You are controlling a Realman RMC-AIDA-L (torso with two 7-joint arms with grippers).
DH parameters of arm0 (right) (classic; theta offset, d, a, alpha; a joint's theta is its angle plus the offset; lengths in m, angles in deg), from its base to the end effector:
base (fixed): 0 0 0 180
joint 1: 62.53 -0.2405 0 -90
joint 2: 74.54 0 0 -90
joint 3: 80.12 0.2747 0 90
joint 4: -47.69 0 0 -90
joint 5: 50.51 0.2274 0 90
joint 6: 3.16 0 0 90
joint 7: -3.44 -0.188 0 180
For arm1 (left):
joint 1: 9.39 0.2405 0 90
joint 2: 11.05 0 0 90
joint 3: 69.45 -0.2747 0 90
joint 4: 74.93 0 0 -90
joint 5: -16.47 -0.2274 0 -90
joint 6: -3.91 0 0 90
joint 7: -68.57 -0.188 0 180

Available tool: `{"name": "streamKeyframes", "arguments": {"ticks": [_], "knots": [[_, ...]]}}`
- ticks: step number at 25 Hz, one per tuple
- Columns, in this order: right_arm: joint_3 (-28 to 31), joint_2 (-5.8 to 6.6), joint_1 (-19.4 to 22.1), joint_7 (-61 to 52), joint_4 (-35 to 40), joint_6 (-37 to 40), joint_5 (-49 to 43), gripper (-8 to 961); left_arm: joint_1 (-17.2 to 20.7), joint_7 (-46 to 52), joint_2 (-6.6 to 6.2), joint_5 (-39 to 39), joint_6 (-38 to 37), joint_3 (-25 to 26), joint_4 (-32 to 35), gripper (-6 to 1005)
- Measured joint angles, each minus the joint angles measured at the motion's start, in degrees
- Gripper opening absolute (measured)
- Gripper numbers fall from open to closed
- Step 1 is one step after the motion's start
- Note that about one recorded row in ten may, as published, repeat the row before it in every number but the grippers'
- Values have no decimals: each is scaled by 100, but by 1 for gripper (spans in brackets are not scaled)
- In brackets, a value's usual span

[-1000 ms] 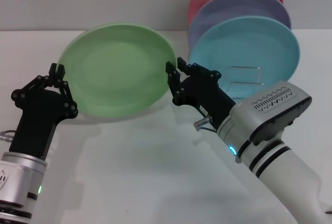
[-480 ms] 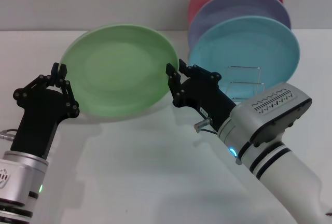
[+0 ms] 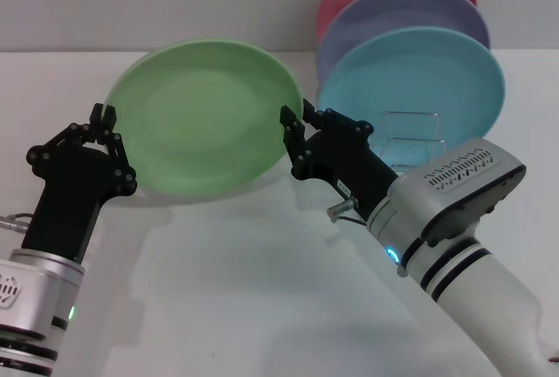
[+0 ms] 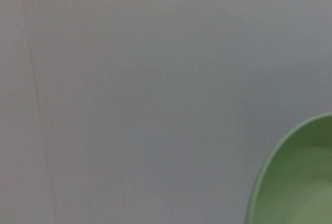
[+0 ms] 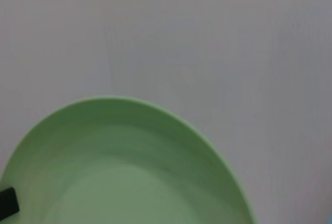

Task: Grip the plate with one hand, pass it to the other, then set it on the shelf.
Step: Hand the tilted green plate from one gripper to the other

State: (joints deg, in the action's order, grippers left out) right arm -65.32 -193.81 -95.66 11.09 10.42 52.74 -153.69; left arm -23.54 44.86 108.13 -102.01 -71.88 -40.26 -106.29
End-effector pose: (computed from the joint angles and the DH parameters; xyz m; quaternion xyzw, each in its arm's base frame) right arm 0.1912 0.3698 -0.1728 -0.8025 0.2319 0.3482 0.4254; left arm -0.2796 0.3236 -0.0821 -0.7074 -0.0990 -0.2936 0.6353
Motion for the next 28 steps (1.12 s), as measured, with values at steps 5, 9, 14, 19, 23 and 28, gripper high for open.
{"name": "streamKeyframes", "arguments": {"ticks": [5, 9, 14, 19, 23, 28], "knots": [[18, 0, 0, 0, 0, 0, 0, 178, -23, -4, 0, 0, 11, 0, 0, 34], [23, -3, 0, 0, 3, 0, 0, 173, -29, -8, 0, 0, 12, 0, -1, 33], [33, -7, 1, 0, 16, 0, 0, 168, -38, -18, 0, 1, 12, 0, 3, 33], [44, -9, 0, 0, 46, 0, 10, 162, -38, -20, 0, 0, 12, -1, 7, 34], [44, -9, -6, 0, 57, 0, 13, 164, -36, -21, 0, 0, 11, -1, 7, 34], [53, -9, -9, 0, 62, 0, 13, 165, -35, -21, 0, 0, 1, 7, 7, 33]]}}
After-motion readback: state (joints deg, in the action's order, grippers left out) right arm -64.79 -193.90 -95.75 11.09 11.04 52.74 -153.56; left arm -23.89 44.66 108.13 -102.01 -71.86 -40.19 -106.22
